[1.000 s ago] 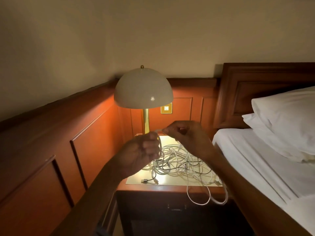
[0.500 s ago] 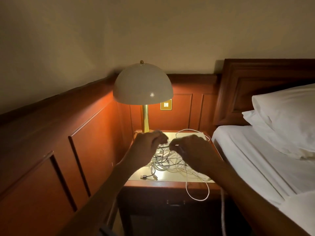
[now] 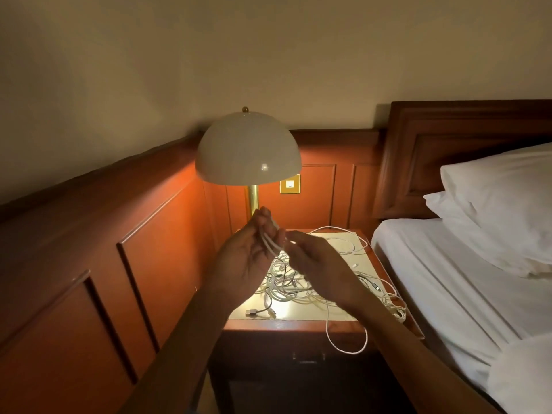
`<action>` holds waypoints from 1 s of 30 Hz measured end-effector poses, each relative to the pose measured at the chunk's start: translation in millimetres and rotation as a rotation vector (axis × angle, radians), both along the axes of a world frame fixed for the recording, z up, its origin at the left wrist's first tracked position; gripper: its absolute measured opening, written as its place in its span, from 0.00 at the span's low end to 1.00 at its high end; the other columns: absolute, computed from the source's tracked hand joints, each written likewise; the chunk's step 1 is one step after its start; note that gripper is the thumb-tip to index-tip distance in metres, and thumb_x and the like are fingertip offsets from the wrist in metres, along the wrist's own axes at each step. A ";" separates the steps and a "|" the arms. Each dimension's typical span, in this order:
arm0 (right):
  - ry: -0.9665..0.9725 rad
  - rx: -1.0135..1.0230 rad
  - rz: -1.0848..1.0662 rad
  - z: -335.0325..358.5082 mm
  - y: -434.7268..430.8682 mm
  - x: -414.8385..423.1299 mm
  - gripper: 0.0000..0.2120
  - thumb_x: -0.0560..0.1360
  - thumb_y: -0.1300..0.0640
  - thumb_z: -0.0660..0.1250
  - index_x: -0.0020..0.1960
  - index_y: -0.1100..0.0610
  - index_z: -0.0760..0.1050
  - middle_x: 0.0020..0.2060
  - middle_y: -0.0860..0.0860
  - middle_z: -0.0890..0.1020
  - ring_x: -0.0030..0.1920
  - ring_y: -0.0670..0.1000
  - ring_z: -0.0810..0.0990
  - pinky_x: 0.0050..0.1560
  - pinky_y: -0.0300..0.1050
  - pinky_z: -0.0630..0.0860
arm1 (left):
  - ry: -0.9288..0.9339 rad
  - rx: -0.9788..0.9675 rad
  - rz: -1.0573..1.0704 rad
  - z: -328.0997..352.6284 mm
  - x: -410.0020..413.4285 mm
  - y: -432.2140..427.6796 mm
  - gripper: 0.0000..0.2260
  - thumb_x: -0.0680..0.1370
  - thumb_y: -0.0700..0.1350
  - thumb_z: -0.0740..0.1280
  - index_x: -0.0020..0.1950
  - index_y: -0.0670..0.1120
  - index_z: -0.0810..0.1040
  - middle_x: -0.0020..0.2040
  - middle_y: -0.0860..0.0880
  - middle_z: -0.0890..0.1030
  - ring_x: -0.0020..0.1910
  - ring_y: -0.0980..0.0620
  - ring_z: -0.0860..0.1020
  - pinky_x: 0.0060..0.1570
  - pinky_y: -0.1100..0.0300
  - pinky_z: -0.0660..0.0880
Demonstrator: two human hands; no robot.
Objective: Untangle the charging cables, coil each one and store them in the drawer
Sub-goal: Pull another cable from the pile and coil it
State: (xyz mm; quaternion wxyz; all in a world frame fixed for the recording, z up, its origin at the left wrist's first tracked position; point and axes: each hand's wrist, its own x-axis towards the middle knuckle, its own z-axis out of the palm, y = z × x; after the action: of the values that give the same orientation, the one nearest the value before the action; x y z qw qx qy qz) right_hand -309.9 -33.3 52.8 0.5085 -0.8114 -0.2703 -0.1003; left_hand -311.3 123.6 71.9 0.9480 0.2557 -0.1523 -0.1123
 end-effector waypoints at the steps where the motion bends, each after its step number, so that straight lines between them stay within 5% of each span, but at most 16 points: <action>1: 0.076 0.006 -0.002 -5.2 3.2 -3.6 0.10 0.84 0.56 0.59 0.55 0.51 0.79 0.24 0.42 0.70 0.24 0.41 0.67 0.28 0.31 0.62 | 0.058 -0.067 0.081 2.9 4.2 -3.0 0.07 0.77 0.41 0.65 0.46 0.39 0.82 0.38 0.48 0.82 0.36 0.54 0.83 0.39 0.58 0.82; 4: 0.338 0.100 0.023 -12.7 6.3 -11.9 0.11 0.84 0.56 0.60 0.54 0.60 0.79 0.25 0.43 0.69 0.22 0.41 0.63 0.24 0.34 0.60 | 0.063 -0.025 0.307 3.1 19.9 -11.4 0.10 0.83 0.41 0.59 0.52 0.39 0.79 0.47 0.45 0.86 0.46 0.51 0.85 0.45 0.57 0.82; 7: 0.532 0.234 0.032 -4.4 4.7 -10.9 0.11 0.83 0.56 0.63 0.54 0.63 0.79 0.31 0.52 0.73 0.29 0.46 0.71 0.33 0.41 0.72 | -0.106 0.413 0.651 -12.8 24.6 -29.9 0.09 0.83 0.40 0.60 0.51 0.44 0.81 0.54 0.44 0.85 0.54 0.50 0.84 0.55 0.57 0.79; 9: 0.756 0.489 0.115 -0.1 1.9 -6.1 0.09 0.83 0.59 0.62 0.55 0.63 0.78 0.32 0.53 0.73 0.33 0.49 0.75 0.38 0.43 0.77 | -0.189 0.526 0.807 -16.6 27.9 -38.2 0.10 0.83 0.42 0.61 0.51 0.48 0.81 0.53 0.48 0.85 0.56 0.50 0.83 0.58 0.56 0.78; 12: 0.986 0.764 0.249 -3.4 -3.3 -0.2 0.09 0.83 0.61 0.58 0.55 0.61 0.76 0.29 0.49 0.59 0.29 0.47 0.61 0.33 0.39 0.65 | -0.134 0.471 0.825 -12.1 43.4 -32.5 0.09 0.83 0.43 0.62 0.50 0.50 0.82 0.50 0.51 0.86 0.54 0.51 0.83 0.57 0.55 0.78; 14: 0.894 0.577 0.220 -8.7 -12.4 1.8 0.11 0.84 0.59 0.58 0.55 0.61 0.78 0.32 0.51 0.53 0.29 0.47 0.53 0.31 0.42 0.54 | -0.243 0.727 1.014 -18.0 53.6 -22.7 0.09 0.82 0.46 0.63 0.49 0.50 0.83 0.45 0.52 0.86 0.47 0.55 0.83 0.51 0.62 0.78; 16: 0.626 0.196 0.116 -9.0 -22.8 1.8 0.11 0.84 0.56 0.60 0.52 0.56 0.82 0.29 0.50 0.61 0.26 0.47 0.59 0.30 0.42 0.56 | -0.424 1.139 1.118 -25.1 58.0 -8.8 0.10 0.82 0.47 0.63 0.50 0.49 0.84 0.40 0.56 0.83 0.37 0.62 0.79 0.39 0.67 0.74; 19: 0.081 -0.377 -0.158 5.6 -41.8 8.3 0.09 0.80 0.50 0.66 0.47 0.48 0.85 0.35 0.43 0.83 0.35 0.45 0.79 0.42 0.44 0.76 | -0.679 1.506 0.712 -35.4 60.5 14.6 0.12 0.84 0.44 0.59 0.53 0.42 0.83 0.40 0.57 0.84 0.37 0.65 0.80 0.38 0.65 0.77; 22: -0.213 -0.483 -0.175 28.5 -59.1 17.4 0.12 0.74 0.43 0.70 0.49 0.50 0.86 0.39 0.39 0.82 0.37 0.38 0.79 0.45 0.42 0.78 | -0.684 1.345 0.153 -43.9 44.0 15.7 0.15 0.85 0.38 0.55 0.52 0.30 0.78 0.34 0.56 0.80 0.34 0.59 0.79 0.39 0.67 0.75; 24: -0.317 -0.451 -0.073 40.3 -63.3 23.7 0.14 0.70 0.41 0.70 0.48 0.49 0.86 0.41 0.38 0.83 0.36 0.37 0.79 0.40 0.35 0.75 | -0.618 1.235 -0.042 -43.0 30.9 8.4 0.18 0.85 0.44 0.55 0.48 0.34 0.79 0.33 0.49 0.76 0.33 0.54 0.75 0.42 0.59 0.76; 27: -0.171 -0.148 -0.009 46.2 -60.6 31.1 0.08 0.69 0.48 0.75 0.43 0.52 0.86 0.36 0.45 0.86 0.32 0.40 0.79 0.36 0.32 0.71 | -0.422 0.841 -0.288 -29.9 17.3 8.1 0.14 0.82 0.51 0.61 0.45 0.45 0.81 0.31 0.50 0.69 0.32 0.54 0.71 0.44 0.55 0.77; 30: -0.073 0.120 -0.096 30.0 -41.3 30.1 0.05 0.75 0.55 0.73 0.41 0.46 0.84 0.29 0.44 0.83 0.29 0.40 0.76 0.34 0.33 0.70 | -0.301 0.307 -0.238 -12.0 7.5 6.4 0.06 0.76 0.44 0.71 0.46 0.42 0.79 0.33 0.51 0.71 0.32 0.55 0.73 0.43 0.57 0.78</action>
State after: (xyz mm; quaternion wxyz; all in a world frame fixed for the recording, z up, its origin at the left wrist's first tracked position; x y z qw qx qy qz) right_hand -279.8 -74.6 82.8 0.5406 -0.7873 -0.2428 -0.1704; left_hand -303.8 130.1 59.9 0.8447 0.3909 -0.3022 -0.2058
